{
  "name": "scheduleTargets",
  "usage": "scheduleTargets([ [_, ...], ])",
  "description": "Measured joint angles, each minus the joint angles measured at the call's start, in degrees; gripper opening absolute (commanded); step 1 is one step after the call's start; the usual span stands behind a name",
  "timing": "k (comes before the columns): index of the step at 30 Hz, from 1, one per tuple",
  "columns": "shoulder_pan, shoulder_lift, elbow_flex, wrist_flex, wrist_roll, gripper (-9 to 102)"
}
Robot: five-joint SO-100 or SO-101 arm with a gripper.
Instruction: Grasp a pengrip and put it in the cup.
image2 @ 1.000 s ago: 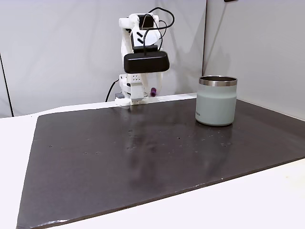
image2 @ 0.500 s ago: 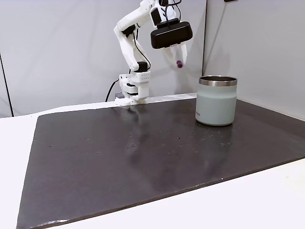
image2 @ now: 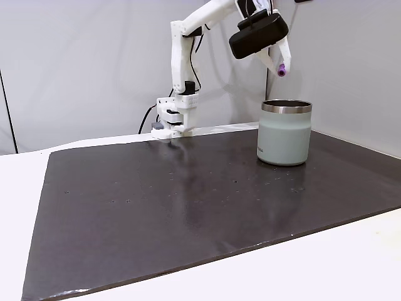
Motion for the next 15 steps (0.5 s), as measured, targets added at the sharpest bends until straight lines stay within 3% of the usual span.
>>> scheduleTargets([
  [9, 1.0, -8.0, -5.6, 0.0, 4.4, 2],
  [15, 2.5, -8.0, -5.6, 0.0, 4.4, 28],
])
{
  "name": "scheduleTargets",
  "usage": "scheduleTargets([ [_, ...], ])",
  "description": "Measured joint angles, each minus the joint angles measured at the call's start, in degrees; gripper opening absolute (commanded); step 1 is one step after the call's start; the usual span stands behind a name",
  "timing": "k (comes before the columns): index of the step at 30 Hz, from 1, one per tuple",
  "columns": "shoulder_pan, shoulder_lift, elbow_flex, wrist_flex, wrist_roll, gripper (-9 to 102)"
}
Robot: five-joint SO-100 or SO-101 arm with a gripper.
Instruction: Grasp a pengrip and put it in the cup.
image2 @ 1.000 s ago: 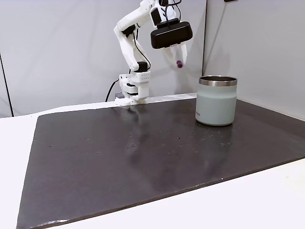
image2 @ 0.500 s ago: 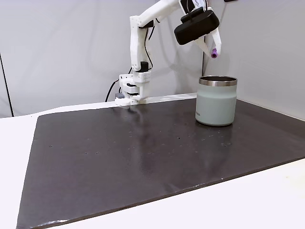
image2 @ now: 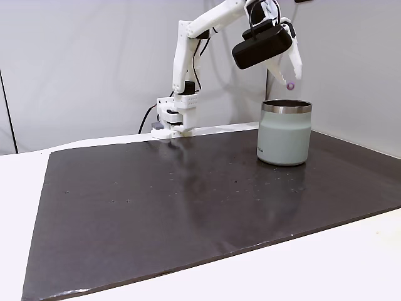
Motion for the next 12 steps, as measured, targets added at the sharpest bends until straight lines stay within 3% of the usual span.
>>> scheduleTargets([
  [12, 1.6, 0.0, 0.0, 0.0, 0.0, 29],
])
